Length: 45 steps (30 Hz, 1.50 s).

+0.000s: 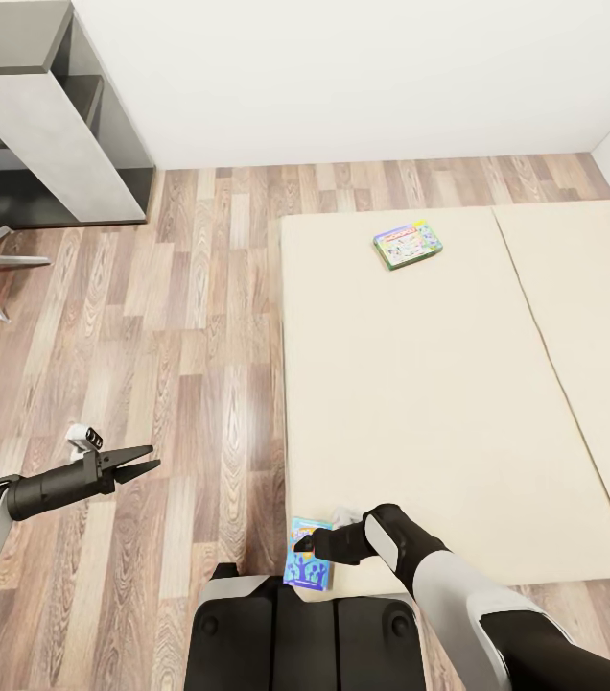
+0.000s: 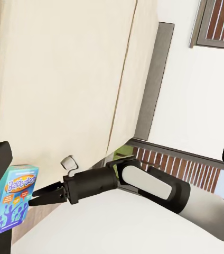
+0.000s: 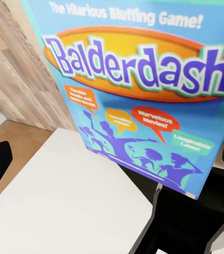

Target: Put all the toys in the child's room - the three board games (two on the bed and one on the table), the two jigsaw puzzles on the table, and the tennis ball on the table - inside the toy box on the table in the child's room.

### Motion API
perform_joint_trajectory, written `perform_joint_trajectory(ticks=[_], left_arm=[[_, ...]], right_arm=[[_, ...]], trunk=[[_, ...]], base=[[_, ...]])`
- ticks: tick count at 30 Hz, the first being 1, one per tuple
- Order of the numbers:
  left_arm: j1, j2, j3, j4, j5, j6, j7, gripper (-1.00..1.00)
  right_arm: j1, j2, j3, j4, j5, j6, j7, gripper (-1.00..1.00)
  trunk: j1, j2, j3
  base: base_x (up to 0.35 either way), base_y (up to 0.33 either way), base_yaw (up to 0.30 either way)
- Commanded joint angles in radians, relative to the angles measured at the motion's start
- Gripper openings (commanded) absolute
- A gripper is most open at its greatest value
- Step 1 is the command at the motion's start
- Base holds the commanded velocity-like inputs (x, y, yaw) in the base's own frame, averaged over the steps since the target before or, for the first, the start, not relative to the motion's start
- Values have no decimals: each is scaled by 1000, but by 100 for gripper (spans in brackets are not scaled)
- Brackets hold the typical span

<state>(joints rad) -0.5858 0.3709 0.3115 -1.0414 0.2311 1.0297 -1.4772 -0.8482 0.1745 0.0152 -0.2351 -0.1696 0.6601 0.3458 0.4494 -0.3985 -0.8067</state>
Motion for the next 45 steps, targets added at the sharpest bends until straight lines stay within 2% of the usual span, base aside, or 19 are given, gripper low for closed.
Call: perform_joint_trajectory(ticks=[1,45], left_arm=[[0,0,0,0,1,10,-3,100],[0,0,0,0,1,11,-3,100]], right_arm=[[0,0,2,-1,-8,6,-2,100],[0,0,2,-1,-8,4,-2,100]], trunk=[[1,-1,-1],[1,-1,-1]], base=[[0,21,0],[0,8,0]])
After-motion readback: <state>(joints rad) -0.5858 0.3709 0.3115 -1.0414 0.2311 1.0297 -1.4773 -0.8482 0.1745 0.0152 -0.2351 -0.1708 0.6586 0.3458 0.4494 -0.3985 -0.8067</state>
